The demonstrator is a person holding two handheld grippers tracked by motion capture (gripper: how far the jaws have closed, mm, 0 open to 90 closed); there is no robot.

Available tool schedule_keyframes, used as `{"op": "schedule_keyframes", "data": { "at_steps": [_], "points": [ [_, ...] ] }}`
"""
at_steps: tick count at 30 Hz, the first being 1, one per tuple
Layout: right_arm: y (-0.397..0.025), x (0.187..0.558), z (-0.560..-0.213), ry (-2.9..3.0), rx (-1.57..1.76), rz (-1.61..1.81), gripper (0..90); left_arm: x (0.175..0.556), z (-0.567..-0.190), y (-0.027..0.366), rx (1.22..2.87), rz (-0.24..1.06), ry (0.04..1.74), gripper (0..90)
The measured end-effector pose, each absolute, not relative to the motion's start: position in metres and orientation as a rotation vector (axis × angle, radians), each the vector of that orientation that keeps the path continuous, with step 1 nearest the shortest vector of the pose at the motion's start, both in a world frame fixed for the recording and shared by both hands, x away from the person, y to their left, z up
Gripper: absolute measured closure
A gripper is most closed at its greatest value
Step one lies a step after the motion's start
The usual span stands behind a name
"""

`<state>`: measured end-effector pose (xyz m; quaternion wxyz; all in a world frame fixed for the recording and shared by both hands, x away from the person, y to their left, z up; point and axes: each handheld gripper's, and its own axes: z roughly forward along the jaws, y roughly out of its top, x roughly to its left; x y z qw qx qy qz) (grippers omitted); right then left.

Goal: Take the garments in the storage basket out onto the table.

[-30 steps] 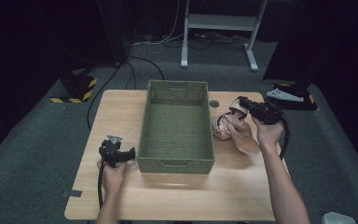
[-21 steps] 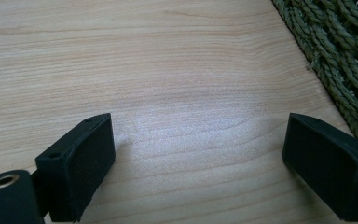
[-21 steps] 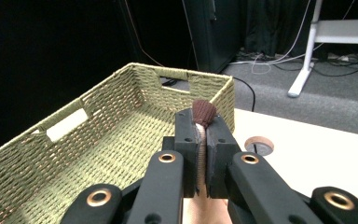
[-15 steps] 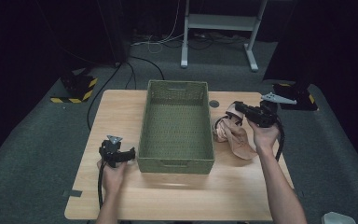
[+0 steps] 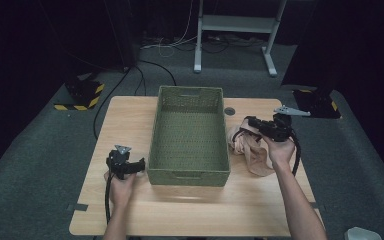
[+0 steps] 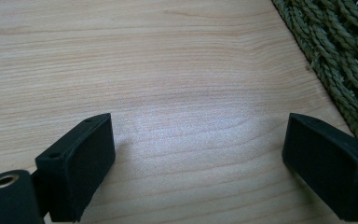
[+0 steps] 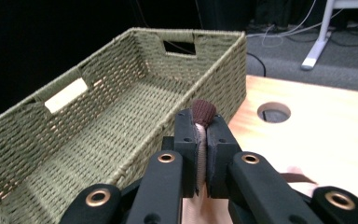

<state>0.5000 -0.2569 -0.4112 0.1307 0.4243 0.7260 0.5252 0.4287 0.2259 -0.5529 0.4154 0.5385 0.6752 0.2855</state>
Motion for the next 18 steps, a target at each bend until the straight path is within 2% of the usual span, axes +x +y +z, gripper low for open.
{"op": "schedule_keyframes", "data": {
  "at_steps": [18],
  "points": [
    [-0.242, 0.502, -0.439, 2.213, 1.245, 1.430, 84.3, 0.429, -0.553, 0.226, 1.353, 0.718, 1.696, 9.2]
  ]
}}
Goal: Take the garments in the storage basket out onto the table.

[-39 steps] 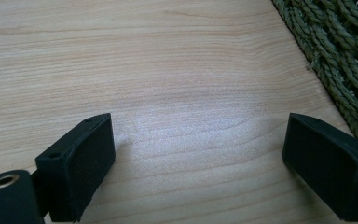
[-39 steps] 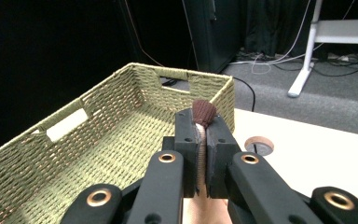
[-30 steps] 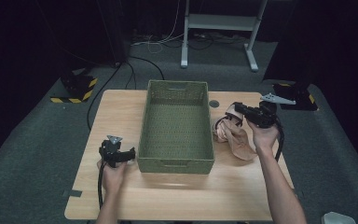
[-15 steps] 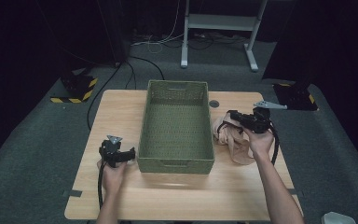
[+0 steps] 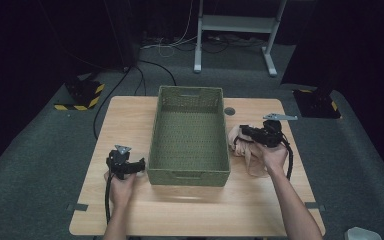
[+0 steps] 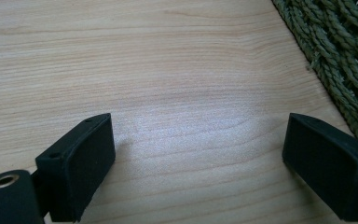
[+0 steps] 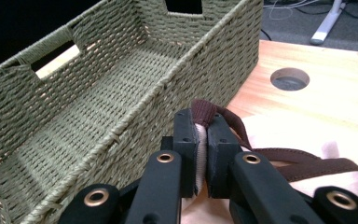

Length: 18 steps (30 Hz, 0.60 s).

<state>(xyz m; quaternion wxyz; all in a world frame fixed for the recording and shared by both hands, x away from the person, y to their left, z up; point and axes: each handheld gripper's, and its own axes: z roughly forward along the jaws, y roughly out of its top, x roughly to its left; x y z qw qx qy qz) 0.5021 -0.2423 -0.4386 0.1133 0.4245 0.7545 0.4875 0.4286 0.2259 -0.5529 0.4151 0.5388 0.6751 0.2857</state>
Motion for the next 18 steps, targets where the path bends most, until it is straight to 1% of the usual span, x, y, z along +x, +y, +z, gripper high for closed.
{"op": "schedule_keyframes", "data": {
  "at_steps": [6, 13, 16, 18],
  "points": [
    [-0.241, 0.502, -0.447, 2.231, 1.250, 1.410, 81.9, 0.429, -0.553, 0.226, 1.353, 0.718, 1.696, 9.2],
    [-0.240, 0.501, -0.453, 2.241, 1.248, 1.376, 76.8, 0.429, -0.553, 0.226, 1.354, 0.718, 1.696, 9.2],
    [-0.239, 0.500, -0.455, 2.239, 1.246, 1.367, 72.0, 0.429, -0.553, 0.226, 1.354, 0.718, 1.696, 9.2],
    [-0.237, 0.500, -0.455, 2.240, 1.245, 1.348, 66.2, 0.429, -0.553, 0.226, 1.353, 0.718, 1.696, 9.2]
  ]
}}
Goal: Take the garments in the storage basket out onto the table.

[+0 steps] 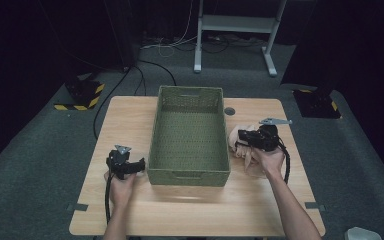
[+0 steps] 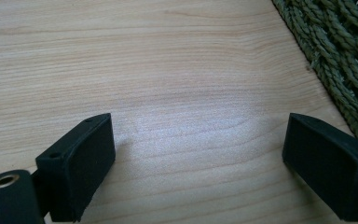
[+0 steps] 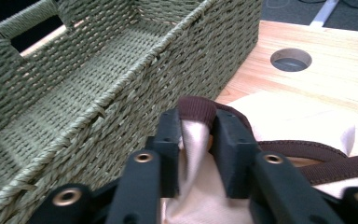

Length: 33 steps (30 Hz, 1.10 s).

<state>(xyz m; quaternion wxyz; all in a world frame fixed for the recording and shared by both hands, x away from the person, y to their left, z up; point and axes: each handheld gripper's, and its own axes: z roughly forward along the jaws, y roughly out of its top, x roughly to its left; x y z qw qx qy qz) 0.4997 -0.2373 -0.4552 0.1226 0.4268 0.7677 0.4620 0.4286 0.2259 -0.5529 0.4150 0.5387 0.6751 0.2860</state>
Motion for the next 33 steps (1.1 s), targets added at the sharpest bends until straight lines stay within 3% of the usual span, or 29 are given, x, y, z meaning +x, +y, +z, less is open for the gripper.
{"op": "schedule_keyframes", "data": {
  "at_steps": [7, 13, 33],
  "points": [
    [-0.232, 0.498, -0.454, 2.221, 1.228, 1.271, 43.1, 0.429, -0.553, 0.226, 1.354, 0.718, 1.696, 9.2],
    [-0.231, 0.496, -0.451, 2.195, 1.219, 1.237, 31.9, 0.429, -0.553, 0.226, 1.354, 0.718, 1.696, 9.2],
    [-0.241, 0.489, -0.437, 2.144, 1.190, 1.363, 25.8, 0.429, -0.553, 0.226, 1.354, 0.718, 1.696, 9.2]
  ]
}}
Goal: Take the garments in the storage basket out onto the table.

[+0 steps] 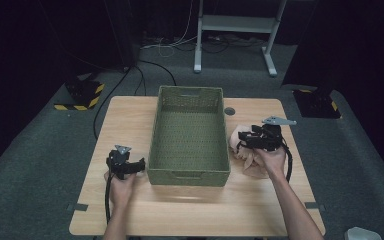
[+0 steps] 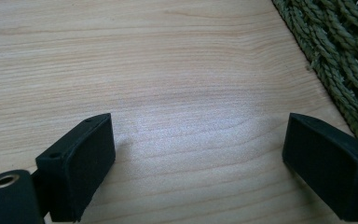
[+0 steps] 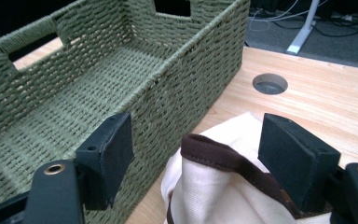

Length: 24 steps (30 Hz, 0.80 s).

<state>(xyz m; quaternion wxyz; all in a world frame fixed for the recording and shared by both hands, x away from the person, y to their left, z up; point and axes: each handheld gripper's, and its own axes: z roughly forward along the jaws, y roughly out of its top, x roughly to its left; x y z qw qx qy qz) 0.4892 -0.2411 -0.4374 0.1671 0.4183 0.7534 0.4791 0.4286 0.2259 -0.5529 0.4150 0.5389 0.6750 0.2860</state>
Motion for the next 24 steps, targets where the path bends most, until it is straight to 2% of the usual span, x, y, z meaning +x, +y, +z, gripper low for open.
{"op": "schedule_keyframes", "data": {
  "at_steps": [24],
  "points": [
    [-0.260, 0.477, -0.422, 2.076, 1.191, 1.449, 27.5, 0.429, -0.553, 0.226, 1.355, 0.719, 1.696, 9.2]
  ]
}}
